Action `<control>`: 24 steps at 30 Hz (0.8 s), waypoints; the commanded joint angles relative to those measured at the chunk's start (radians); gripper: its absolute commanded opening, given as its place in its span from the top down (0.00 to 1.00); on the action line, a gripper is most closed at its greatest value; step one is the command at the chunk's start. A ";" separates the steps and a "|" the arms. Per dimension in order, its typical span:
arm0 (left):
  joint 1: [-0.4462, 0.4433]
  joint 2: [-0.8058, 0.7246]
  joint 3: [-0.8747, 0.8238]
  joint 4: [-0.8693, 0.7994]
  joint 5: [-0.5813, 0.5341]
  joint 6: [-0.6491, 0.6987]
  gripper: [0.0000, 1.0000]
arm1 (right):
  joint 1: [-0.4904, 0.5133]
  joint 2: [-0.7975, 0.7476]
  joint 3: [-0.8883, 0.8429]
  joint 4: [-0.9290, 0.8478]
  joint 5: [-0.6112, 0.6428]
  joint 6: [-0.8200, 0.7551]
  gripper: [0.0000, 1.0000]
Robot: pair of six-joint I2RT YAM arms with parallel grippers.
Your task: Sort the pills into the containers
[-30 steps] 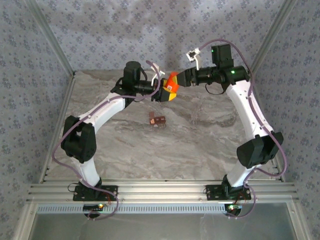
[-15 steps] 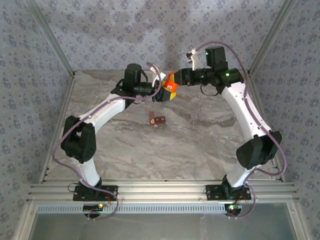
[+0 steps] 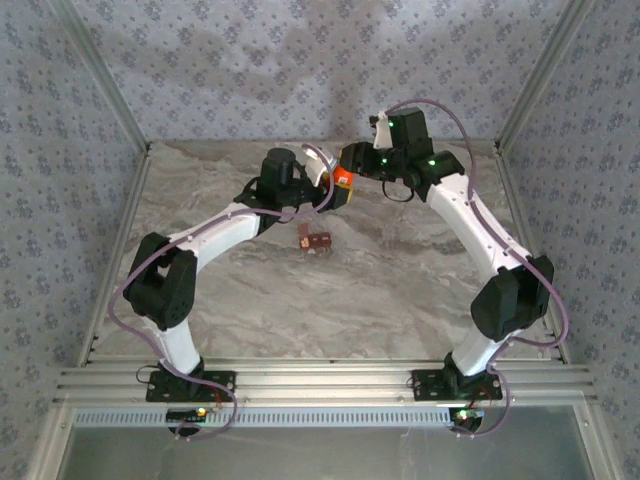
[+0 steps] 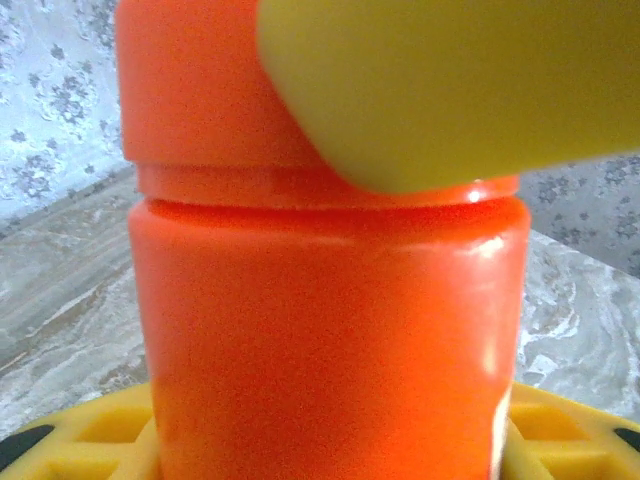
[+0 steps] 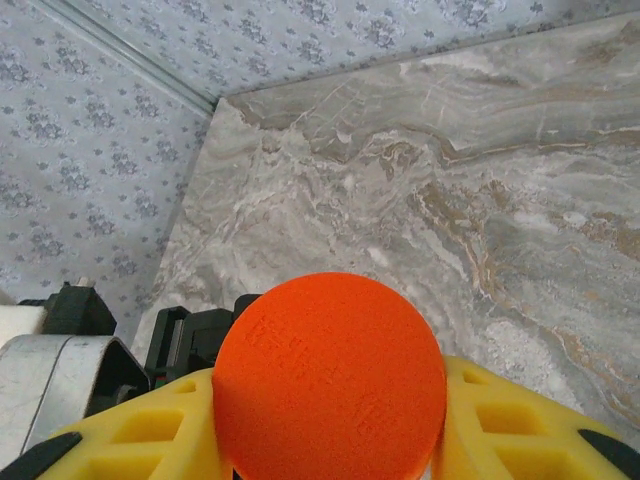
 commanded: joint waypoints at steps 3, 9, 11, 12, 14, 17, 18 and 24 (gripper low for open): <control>-0.069 -0.037 0.007 0.148 0.026 0.018 1.00 | 0.055 0.007 0.000 0.090 -0.094 0.084 0.66; -0.048 -0.045 0.013 0.140 0.050 0.003 1.00 | -0.027 -0.060 -0.013 0.077 -0.155 0.038 0.33; -0.030 -0.048 0.013 0.142 0.081 -0.012 1.00 | -0.076 -0.093 -0.032 0.094 -0.191 0.023 0.27; -0.021 -0.051 0.012 0.145 0.104 -0.020 1.00 | -0.104 -0.109 -0.040 0.109 -0.225 0.016 0.24; -0.004 -0.057 0.012 0.149 0.146 -0.031 1.00 | -0.150 -0.126 -0.040 0.103 -0.275 -0.007 0.21; 0.030 -0.057 0.027 0.153 0.261 -0.067 1.00 | -0.206 -0.133 -0.037 0.105 -0.371 -0.046 0.19; 0.042 -0.053 0.038 0.152 0.310 -0.081 1.00 | -0.220 -0.133 -0.034 0.107 -0.408 -0.064 0.19; 0.079 -0.012 0.148 0.040 0.562 -0.118 1.00 | -0.232 -0.102 0.043 0.020 -0.549 -0.226 0.19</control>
